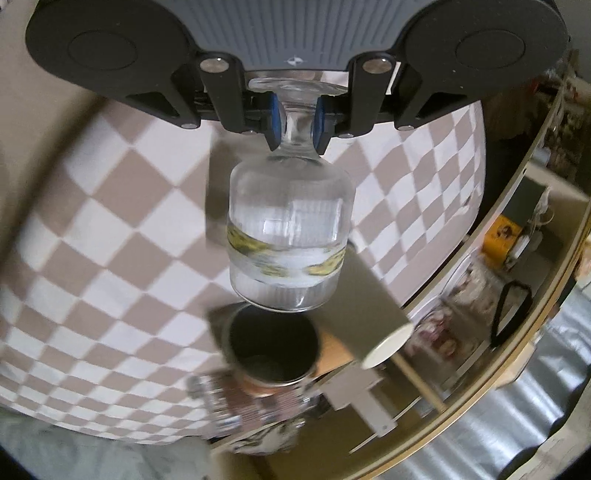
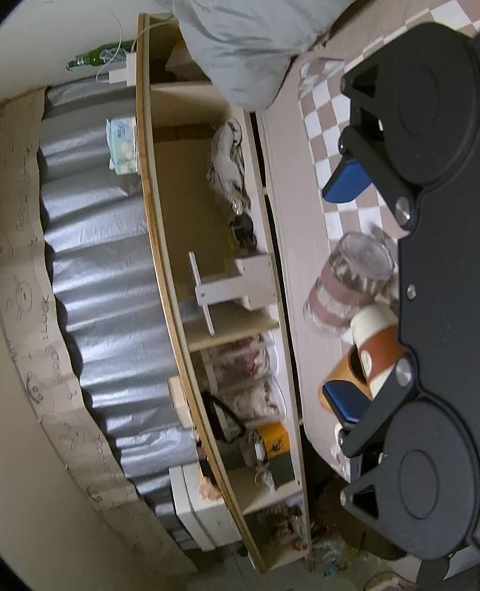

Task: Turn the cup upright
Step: 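Lift the stemmed glass with the left tool while the right tool approaches it, then grasp the glass bowl with the right tool while the left tool releases the stem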

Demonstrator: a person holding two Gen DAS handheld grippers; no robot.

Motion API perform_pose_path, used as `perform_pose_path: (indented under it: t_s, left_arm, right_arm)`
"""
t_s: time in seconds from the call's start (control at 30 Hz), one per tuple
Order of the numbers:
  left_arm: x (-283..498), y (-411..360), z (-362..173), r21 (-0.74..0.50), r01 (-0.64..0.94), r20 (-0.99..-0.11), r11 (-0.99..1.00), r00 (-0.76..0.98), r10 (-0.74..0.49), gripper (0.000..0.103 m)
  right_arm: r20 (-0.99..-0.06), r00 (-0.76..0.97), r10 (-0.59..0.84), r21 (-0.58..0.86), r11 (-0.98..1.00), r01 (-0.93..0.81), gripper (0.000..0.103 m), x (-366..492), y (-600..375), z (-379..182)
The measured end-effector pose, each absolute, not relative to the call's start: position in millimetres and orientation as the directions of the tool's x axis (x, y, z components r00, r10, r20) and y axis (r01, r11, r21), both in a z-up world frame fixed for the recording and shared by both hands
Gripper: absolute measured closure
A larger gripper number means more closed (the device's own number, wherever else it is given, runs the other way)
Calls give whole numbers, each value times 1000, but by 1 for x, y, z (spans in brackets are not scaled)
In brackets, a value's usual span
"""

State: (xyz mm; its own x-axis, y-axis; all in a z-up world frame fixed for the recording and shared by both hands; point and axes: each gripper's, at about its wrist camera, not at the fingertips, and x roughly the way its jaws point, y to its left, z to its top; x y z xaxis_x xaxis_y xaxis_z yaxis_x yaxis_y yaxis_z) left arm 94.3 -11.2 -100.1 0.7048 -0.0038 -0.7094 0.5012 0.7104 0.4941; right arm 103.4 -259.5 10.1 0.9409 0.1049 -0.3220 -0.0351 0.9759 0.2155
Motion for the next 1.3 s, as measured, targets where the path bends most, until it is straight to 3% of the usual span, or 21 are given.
perform_pose_path:
  t_s: [0.67,0.73,0.77,0.83,0.87,1.2,1.3]
  left_arm:
    - [91,-14,-99,392,575,-761,718,641,-98,77]
    - [89,-13,-97,393,583,-760,711,641,-106,67]
    - [88,-11,-95,385,587,-760,712,639,-116,63]
    - [88,-8,-92,367,589,-768,720,628,-123,46]
    - [88,-7,-92,361,589,-771,723,625,-125,44]
    - [87,11,-86,317,614,-777,723,605,-173,44]
    - [86,15,-85,306,615,-776,727,603,-184,44]
  right_arm:
    - [-434,833,343,346,917,-197,0,98,-207,-9]
    - [-457,807,373,387,901,-197,0,100,-202,-15]
    - [-470,794,385,407,893,-192,0,101,-200,-19]
    - [-493,768,410,448,876,-180,0,105,-195,-27]
    - [-502,754,424,476,863,-168,0,106,-193,-33]
    - [-470,655,593,821,566,77,1,122,-181,-95]
    - [-455,643,616,865,477,155,1,125,-177,-111]
